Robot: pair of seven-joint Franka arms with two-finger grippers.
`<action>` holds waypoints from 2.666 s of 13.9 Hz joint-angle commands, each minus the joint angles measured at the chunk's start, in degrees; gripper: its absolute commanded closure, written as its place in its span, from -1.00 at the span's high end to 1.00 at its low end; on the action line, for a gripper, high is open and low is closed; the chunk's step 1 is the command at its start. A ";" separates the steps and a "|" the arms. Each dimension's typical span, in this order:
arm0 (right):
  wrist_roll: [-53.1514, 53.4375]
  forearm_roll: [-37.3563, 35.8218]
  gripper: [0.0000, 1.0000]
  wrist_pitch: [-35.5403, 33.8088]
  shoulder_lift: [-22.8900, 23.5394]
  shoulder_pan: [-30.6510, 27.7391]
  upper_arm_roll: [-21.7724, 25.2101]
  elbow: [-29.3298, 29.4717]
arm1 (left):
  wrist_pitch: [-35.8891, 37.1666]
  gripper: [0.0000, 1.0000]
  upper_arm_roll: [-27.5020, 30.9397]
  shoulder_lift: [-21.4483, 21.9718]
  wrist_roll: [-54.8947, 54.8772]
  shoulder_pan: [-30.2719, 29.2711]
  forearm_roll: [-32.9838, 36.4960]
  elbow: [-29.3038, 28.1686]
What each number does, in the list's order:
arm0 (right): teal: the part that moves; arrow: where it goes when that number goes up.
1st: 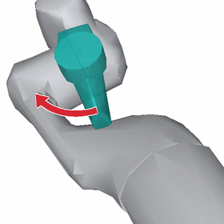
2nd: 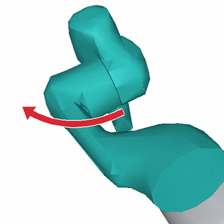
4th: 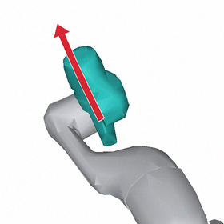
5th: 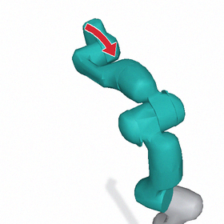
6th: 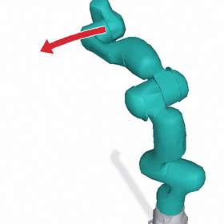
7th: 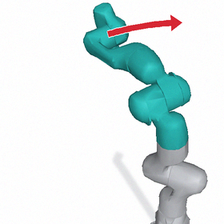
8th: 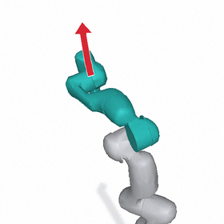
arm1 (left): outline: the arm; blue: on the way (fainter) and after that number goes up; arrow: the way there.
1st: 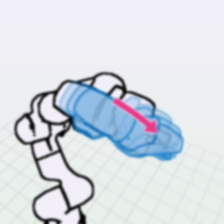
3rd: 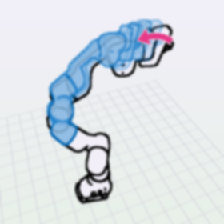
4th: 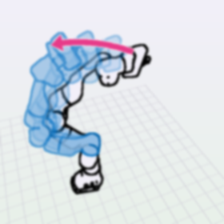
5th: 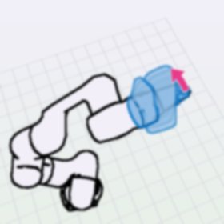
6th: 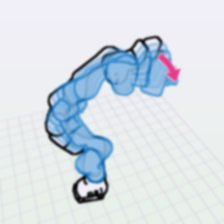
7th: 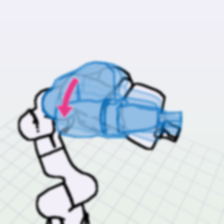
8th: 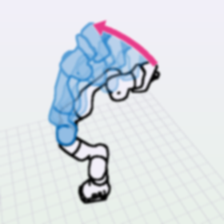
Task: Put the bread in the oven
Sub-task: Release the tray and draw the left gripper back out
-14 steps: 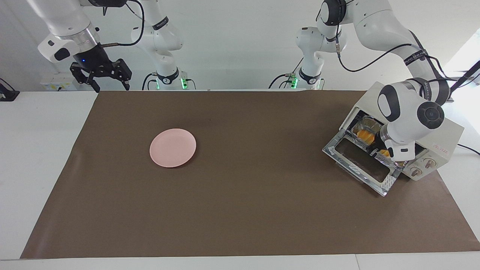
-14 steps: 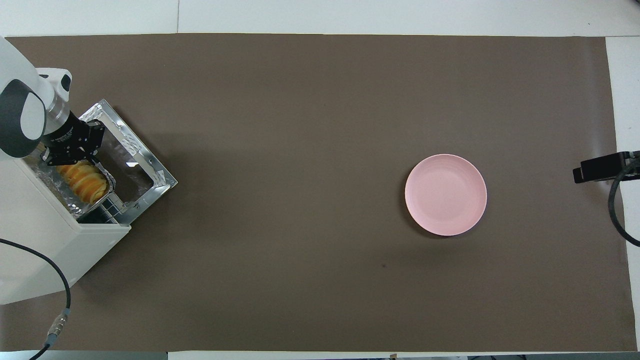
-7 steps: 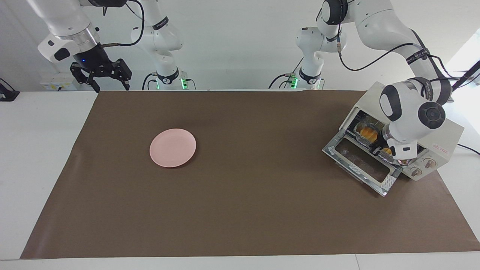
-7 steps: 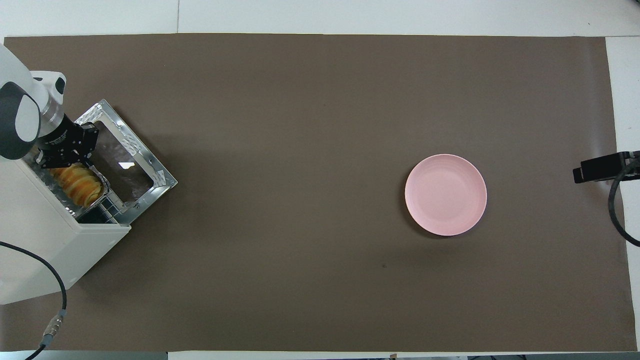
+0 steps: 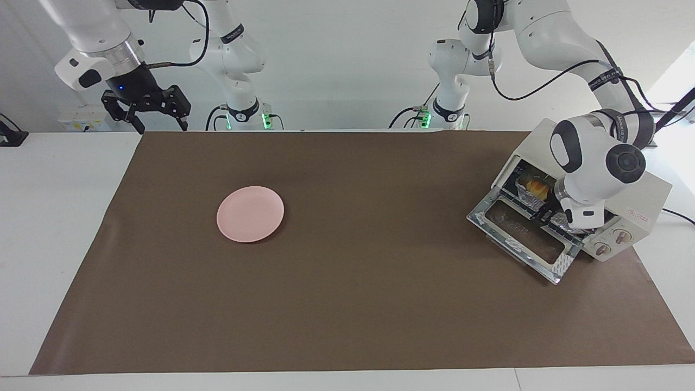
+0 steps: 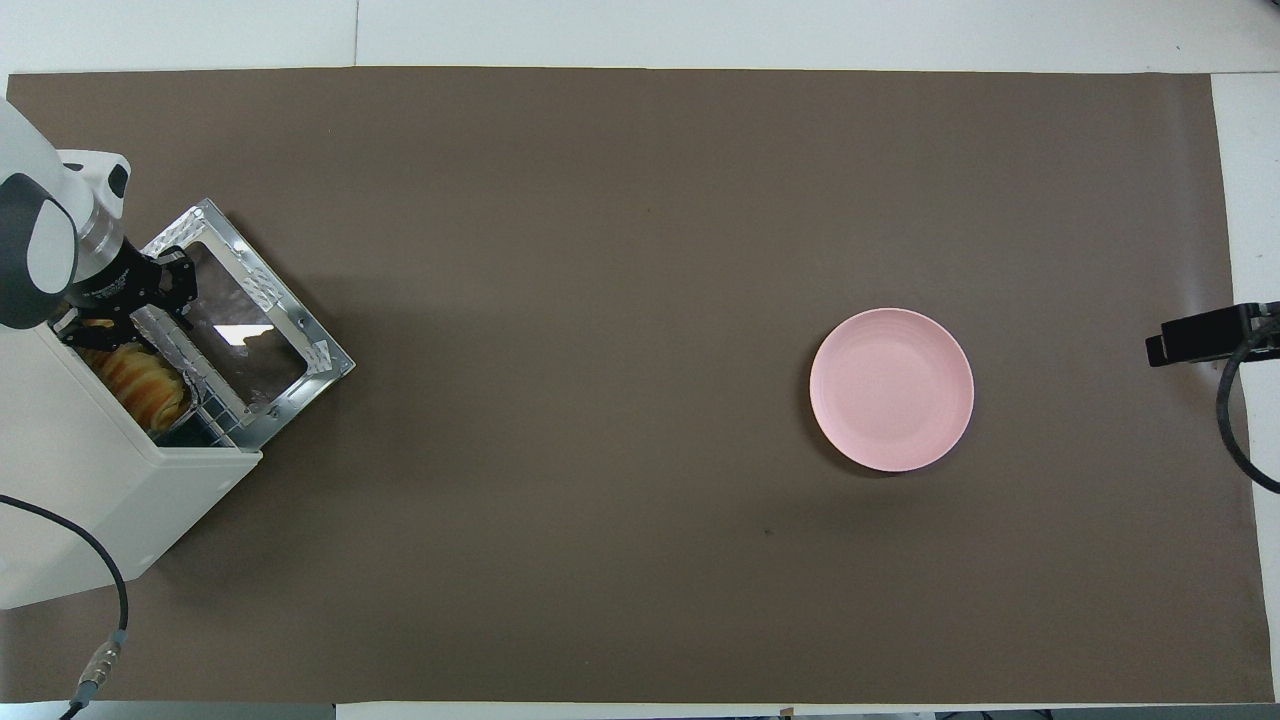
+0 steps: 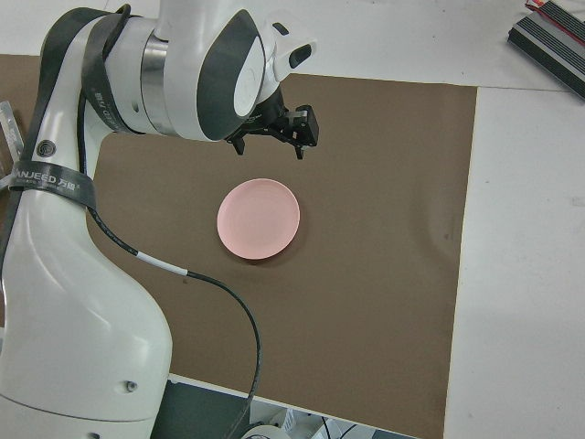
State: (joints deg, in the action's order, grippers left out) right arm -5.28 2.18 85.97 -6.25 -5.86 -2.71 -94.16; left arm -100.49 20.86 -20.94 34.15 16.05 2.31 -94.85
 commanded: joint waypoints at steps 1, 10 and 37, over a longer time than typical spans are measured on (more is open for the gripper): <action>0.62 -0.34 1.00 -0.19 -0.95 -0.90 -0.81 -0.76 | -1.99 1.00 -0.12 1.69 -1.98 0.82 1.12 -1.74; 0.62 -0.25 1.00 -0.19 -0.95 -0.90 -0.81 -0.76 | 1.96 1.00 -0.56 2.13 -7.41 2.23 0.51 3.70; 0.62 -0.25 1.00 -0.19 -1.04 -0.90 -0.81 -0.76 | 9.17 1.00 -16.90 24.18 -35.81 -11.03 -3.80 0.02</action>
State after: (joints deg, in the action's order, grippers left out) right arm -5.28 2.18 85.97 -6.27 -5.86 -2.71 -94.16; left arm -91.65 6.12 0.55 0.14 6.64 -0.92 -91.27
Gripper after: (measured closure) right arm 0.000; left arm 0.000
